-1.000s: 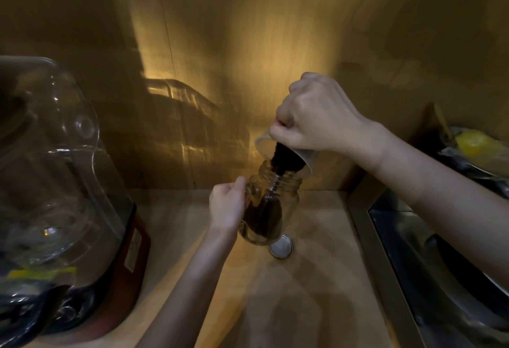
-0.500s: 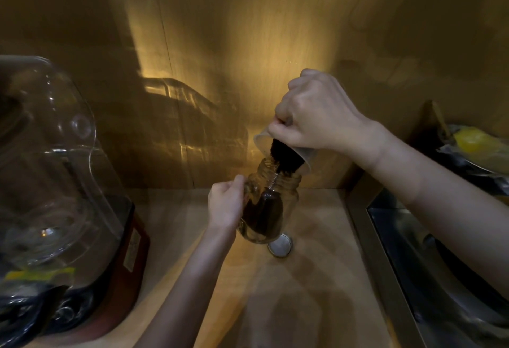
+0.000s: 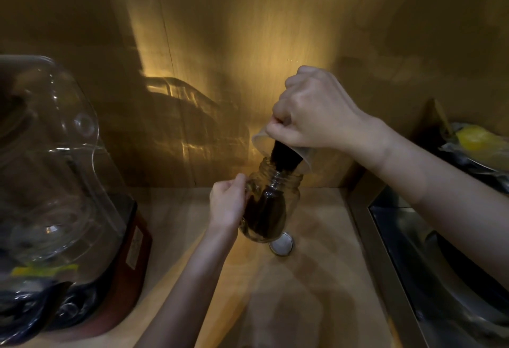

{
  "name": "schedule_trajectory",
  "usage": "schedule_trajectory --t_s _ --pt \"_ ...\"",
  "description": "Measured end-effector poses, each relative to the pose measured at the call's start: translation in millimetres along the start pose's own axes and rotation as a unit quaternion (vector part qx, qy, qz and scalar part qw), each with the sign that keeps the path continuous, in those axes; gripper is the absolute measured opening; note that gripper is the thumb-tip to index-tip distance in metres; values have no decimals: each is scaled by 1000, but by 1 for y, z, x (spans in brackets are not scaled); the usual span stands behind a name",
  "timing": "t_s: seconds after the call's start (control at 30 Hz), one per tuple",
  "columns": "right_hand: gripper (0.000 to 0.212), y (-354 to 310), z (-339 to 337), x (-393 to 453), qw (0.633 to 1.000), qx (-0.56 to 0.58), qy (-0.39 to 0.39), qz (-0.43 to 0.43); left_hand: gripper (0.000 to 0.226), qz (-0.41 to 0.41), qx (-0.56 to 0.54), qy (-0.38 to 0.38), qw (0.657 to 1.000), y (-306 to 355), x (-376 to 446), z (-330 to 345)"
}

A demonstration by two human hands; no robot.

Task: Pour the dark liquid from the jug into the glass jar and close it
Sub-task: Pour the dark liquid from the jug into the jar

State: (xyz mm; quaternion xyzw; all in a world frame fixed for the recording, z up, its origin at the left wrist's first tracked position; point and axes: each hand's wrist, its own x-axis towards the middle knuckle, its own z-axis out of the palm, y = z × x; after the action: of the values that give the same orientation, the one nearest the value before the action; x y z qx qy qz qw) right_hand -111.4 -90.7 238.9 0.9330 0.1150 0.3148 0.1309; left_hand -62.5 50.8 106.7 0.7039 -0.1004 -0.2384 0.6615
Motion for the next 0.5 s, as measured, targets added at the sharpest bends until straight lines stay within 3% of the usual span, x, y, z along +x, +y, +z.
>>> schedule_trajectory --t_s 0.5 --pt "33 -1 0 -6 1000 -5 13 -10 40 -2 0 -13 1000 1 -5 -3"
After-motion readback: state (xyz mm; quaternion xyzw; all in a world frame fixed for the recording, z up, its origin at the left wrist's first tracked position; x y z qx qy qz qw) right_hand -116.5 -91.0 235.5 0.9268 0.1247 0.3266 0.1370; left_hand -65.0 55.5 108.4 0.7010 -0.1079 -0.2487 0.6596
